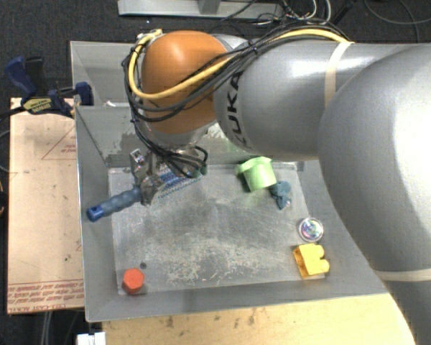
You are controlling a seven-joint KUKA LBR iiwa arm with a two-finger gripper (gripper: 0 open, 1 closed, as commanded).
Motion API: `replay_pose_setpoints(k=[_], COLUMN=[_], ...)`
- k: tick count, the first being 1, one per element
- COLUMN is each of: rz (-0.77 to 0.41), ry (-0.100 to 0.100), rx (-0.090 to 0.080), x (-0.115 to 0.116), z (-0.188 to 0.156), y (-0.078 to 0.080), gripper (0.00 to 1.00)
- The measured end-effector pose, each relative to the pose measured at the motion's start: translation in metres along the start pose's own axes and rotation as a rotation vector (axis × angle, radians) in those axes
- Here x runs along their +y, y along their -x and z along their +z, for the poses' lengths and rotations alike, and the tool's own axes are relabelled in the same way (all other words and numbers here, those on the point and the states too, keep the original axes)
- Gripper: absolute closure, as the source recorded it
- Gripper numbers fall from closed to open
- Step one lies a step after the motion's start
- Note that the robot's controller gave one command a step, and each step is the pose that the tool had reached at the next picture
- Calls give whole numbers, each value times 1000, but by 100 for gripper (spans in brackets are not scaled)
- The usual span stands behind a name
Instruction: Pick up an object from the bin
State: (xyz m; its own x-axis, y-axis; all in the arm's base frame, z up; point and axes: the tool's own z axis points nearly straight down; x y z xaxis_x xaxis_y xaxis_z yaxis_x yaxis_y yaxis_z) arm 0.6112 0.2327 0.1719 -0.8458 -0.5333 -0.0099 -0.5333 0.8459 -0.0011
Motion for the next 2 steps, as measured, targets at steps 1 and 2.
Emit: replay_pose_setpoints(k=[1, 2], rz=[-4, -161], ry=[0, 1], rx=[3, -1], x=[5, 16], z=[-48, -166], y=[-7, -6], gripper=[100, 100])
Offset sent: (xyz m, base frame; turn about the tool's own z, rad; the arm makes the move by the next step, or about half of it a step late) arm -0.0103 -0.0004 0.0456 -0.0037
